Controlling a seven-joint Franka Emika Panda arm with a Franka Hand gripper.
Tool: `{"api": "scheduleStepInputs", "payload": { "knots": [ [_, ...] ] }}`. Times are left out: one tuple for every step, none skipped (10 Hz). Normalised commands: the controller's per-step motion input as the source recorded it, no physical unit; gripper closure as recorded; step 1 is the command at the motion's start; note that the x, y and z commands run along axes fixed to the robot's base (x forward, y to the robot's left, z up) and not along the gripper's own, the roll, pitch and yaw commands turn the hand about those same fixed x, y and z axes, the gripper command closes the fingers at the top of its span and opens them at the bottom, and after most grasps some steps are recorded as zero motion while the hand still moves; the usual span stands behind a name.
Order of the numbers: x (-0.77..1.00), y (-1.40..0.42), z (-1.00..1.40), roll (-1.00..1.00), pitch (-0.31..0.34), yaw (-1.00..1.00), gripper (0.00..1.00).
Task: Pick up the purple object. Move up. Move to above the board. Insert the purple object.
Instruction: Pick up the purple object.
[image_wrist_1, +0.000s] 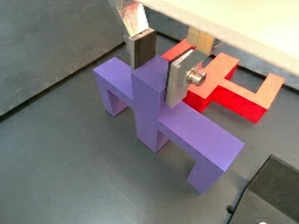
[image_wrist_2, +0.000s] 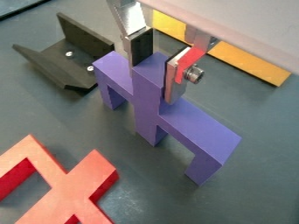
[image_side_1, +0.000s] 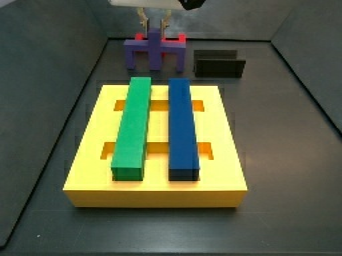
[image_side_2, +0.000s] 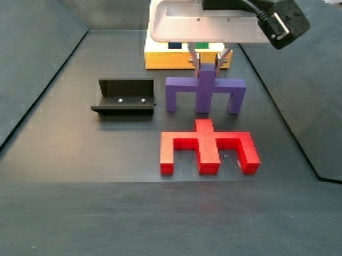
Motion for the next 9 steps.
{"api": "scheduleStepInputs", "payload": {
  "knots": [
    [0.00, 0.00, 0.00, 0.00, 0.000, 0.00, 1.00],
    [0.00, 0.00, 0.00, 0.00, 0.000, 0.00, 1.00],
    [0.00, 0.00, 0.00, 0.00, 0.000, 0.00, 1.00],
    [0.00, 0.00, 0.00, 0.00, 0.000, 0.00, 1.00],
    [0.00, 0.00, 0.00, 0.00, 0.000, 0.00, 1.00],
    [0.00, 0.00, 0.00, 0.00, 0.000, 0.00, 1.00],
    [0.00, 0.00, 0.00, 0.00, 0.000, 0.00, 1.00],
    [0.00, 0.00, 0.00, 0.00, 0.000, 0.00, 1.00],
    [0.00, 0.00, 0.00, 0.00, 0.000, 0.00, 1.00]
  ]
}}
